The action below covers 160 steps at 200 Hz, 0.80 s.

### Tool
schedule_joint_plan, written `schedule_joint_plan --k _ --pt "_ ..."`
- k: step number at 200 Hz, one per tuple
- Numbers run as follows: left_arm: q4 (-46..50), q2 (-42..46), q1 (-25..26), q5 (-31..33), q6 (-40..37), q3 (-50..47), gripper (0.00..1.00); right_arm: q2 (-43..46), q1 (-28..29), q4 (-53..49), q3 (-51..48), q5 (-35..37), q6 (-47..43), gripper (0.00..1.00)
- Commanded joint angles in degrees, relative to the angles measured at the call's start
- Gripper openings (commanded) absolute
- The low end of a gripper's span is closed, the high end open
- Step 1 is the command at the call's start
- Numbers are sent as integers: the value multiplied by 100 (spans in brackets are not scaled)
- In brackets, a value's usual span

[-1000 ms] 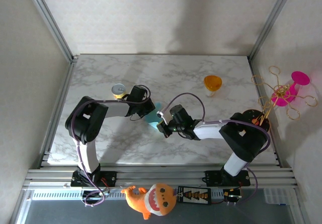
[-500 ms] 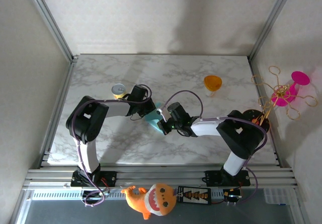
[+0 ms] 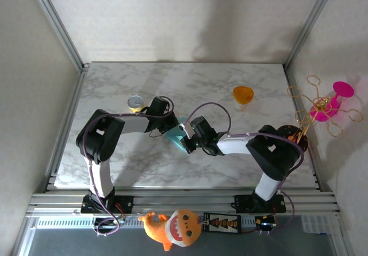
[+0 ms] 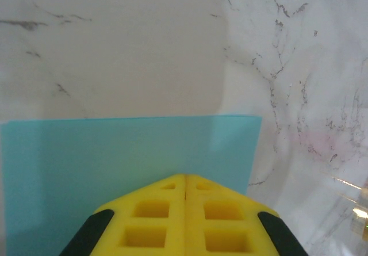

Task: Fold a paper plane with a square sheet of paper (pick it up from the middle)
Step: Third fold the triangle at the center of the table.

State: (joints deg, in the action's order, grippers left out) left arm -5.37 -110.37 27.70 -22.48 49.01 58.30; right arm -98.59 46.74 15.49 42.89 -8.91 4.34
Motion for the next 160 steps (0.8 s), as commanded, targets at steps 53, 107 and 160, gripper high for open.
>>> schedule_joint_plan --k 53,107,160 --pt "343 -245 135 -27 -112 10 0 -160 -29 -133 183 143 72 3" --pt "344 -265 148 -37 -109 14 0 -196 -30 -179 210 211 84 3" --pt "344 -245 156 -28 -109 14 0 -229 -31 -235 237 227 93 3"
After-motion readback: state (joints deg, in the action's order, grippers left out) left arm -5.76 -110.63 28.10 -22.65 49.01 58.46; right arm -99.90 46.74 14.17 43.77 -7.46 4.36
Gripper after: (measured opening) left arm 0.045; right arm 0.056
